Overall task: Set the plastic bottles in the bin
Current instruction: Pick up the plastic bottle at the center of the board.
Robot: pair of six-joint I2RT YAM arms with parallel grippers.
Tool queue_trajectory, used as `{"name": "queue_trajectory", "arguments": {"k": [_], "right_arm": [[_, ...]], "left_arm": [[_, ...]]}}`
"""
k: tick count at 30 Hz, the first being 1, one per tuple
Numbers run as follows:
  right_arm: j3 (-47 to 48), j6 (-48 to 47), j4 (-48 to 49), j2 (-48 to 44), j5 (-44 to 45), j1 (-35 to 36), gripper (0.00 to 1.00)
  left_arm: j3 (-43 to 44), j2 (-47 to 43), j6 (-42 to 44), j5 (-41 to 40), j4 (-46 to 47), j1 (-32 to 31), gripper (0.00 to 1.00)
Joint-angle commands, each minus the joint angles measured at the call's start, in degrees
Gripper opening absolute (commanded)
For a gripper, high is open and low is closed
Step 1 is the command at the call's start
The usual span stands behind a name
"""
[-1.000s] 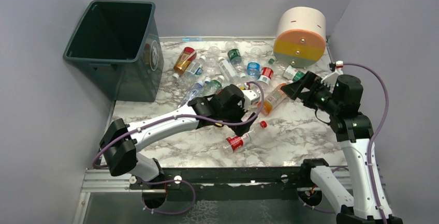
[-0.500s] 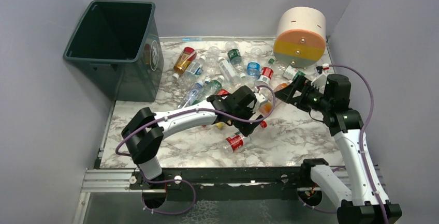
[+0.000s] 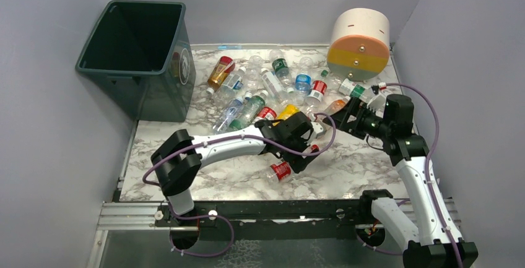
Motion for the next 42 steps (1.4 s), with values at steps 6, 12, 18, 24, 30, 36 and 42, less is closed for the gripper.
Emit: {"name": "queue_trajectory", "arguments": {"k": [6,12,18,24,30,36,42], "right_arm": [[0.47,-1.34,1.57,-1.1,-1.64,0.13,0.99],[1.51,-2.43,0.46,-0.87,-0.89,0.13,0.99],[0.28,-2.52,0.82,-0.95,-1.15,0.13,1.0],[-0.71,-2.39,1.24,-0.92,-1.44,0.13,0.99],[-0.91,-2.57,1.13,-0.95,-1.4,0.18,0.99],[-1.41,-2.57,1.09,-1.22,-1.48,0.13,0.99],[-1.59,-2.65,0.96,-1.38,-1.39,0.13,0.99]], "left_arm": [[-0.13,5.08,-0.88,-4.3,-0.15,-0.14,0.99],[-0.46,6.17,-1.14,-4.5,0.08,-0.14,0.99],[-1.26,6.26,-1.58,-4.38,0.19,-0.14,0.99],[-1.51,6.85,-1.84,-4.5,0.24,-0.14,0.99],[-2.1,7.52,-2.03,-4.19,0.57,-0.32,0.95],[-2.16,8.11,-2.29,-4.08,0.55,-0.55,0.88],[-1.91,8.28,-2.6,-4.55,0.43,-0.58,0.74]]}}
